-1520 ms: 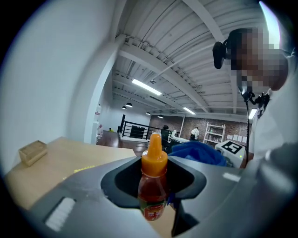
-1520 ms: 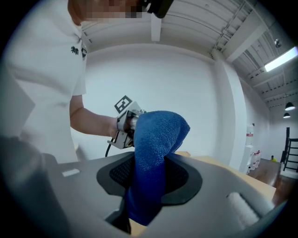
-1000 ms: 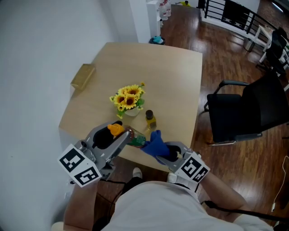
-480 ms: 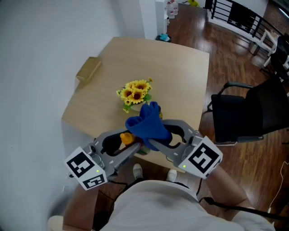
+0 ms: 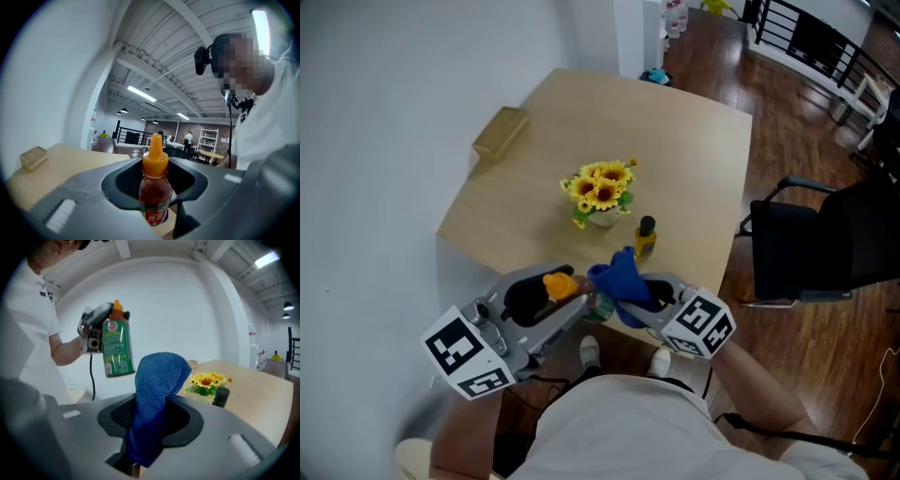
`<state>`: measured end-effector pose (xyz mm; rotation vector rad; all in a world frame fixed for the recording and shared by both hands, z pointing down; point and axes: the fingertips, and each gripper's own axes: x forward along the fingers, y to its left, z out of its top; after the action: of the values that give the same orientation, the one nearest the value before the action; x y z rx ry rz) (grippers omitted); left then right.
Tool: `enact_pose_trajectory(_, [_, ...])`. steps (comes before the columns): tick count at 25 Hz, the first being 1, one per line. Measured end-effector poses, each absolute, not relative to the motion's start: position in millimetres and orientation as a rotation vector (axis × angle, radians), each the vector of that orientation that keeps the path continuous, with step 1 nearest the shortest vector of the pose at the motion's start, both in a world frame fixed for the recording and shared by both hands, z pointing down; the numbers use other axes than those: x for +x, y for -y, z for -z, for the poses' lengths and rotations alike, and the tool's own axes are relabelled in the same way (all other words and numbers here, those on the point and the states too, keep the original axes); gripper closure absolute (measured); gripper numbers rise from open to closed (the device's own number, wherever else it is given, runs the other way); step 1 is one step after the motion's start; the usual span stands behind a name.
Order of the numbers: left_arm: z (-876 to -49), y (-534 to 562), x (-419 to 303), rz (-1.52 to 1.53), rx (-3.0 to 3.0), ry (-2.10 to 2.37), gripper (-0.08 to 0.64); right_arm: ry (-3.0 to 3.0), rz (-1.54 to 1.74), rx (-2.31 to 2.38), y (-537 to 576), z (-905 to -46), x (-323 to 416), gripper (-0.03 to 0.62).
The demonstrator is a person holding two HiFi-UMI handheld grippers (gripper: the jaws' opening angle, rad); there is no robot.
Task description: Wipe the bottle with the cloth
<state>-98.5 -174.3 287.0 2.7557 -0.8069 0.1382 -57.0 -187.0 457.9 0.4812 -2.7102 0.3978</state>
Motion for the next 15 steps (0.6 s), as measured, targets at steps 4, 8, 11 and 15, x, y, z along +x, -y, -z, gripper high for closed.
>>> enact_pose_trajectory(4, [-272.9,177.3,-106.9,-0.118,2.783,0.818,0.399,2.665,-0.615,0.469,183.1,-488.6,-67.0,0.439])
enact_pose_trajectory(8, [-270.3,182.9,-114.9,-0.120,2.797,0.827,0.397,2.690,-0.781,0.390,174.4,-480.3,-95.8,0.439])
enact_pose_trajectory(11, [-278.0,190.0,-121.7,-0.136,2.806,0.821,0.398,2.729,-0.887,0.294,162.1,-465.3,-122.6,0.439])
enact_pose_trajectory(15, [-287.0,198.3,-135.8,-0.188,2.827,0.824,0.397,2.722,-0.953,0.318,157.6,-461.7,-134.8,0.439])
